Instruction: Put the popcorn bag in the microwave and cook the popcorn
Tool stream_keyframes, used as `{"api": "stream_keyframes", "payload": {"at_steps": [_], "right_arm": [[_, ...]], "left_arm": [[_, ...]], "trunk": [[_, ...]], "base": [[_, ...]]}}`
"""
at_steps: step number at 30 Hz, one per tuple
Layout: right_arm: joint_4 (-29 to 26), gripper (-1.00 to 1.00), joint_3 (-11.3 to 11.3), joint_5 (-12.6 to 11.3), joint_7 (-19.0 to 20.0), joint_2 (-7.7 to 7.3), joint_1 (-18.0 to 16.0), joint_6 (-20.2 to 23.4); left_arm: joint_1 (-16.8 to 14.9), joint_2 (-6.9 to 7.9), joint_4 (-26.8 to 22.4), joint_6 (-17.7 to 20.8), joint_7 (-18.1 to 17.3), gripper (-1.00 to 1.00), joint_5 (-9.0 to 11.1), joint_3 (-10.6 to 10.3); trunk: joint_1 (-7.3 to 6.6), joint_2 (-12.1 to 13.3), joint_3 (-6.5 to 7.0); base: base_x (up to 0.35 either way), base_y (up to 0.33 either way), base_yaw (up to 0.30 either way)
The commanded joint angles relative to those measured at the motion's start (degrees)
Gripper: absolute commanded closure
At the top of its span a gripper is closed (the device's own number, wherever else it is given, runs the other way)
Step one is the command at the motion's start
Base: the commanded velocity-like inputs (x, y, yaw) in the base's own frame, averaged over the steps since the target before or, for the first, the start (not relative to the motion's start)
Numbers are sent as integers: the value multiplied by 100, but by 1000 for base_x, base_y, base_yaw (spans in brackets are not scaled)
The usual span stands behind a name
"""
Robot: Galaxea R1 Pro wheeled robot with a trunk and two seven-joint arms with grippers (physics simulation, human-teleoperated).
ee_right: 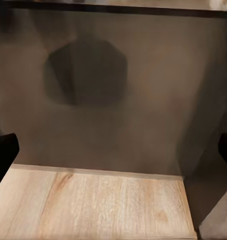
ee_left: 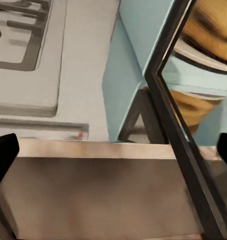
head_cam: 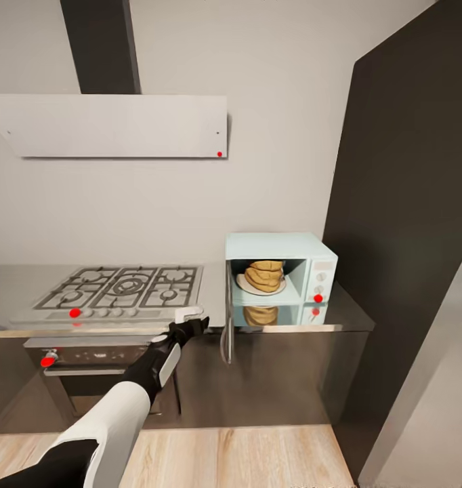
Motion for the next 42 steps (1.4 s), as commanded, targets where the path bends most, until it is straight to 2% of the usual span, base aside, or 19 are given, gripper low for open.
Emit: {"api": "stream_keyframes", "payload": {"at_steps": [1,6,11,18,21,26,29,33,36,38,40,41,42], "right_arm": [[-2,-100,-10,1,32,1,-1,-8],[-1,-100,-10,0,31,1,-1,-7],[-1,-100,-8,1,33,1,-1,-7],[26,-100,44,33,46,8,-5,1],[105,-100,259,53,48,10,-18,9],[193,-100,950,81,-37,14,-73,32],[192,-100,1055,96,-63,72,-79,36],[260,-100,1070,98,-85,106,-104,39],[284,-100,1154,100,-83,118,-372,155],[434,-100,1415,98,-109,125,-615,401],[644,-100,1541,101,-192,159,-720,456],[871,-100,1843,105,-331,215,-808,476],[934,-100,1992,105,-386,233,-828,479]], "left_arm": [[30,-8,-20,-5,-44,-100,6,43],[201,-8,-28,-456,-46,-100,16,31],[233,-8,-21,-560,-235,-100,3,18],[261,-8,-27,-613,-243,-100,2,27],[296,-8,-30,-622,-242,-100,5,21],[303,-8,-35,-623,-241,-100,5,20],[310,-8,-39,-623,-251,-100,3,20],[308,-8,-39,-589,-241,-100,10,24],[314,-8,-39,-618,-239,-100,7,28],[313,-8,-39,-622,-234,-100,7,28],[312,-8,-39,-619,-228,-100,12,28],[311,-8,-39,-608,-225,-100,16,28],[311,-8,-39,-599,-221,-100,17,30]], "trunk": [[3,-9,-4],[3,-9,23],[3,-9,50],[3,-9,88],[3,-9,104],[3,-9,131],[3,-9,147],[3,-9,160],[3,-9,162],[3,-9,162],[3,-9,162],[3,-9,162],[3,-9,162]], "base": [[0,0,-270],[0,0,-270],[0,0,-270],[0,0,-270],[0,0,-270],[0,0,-270],[8,-18,-270],[144,-204,-158],[48,-59,-20],[51,-42,-4],[173,-126,-1],[270,-167,0],[290,-157,0]]}}
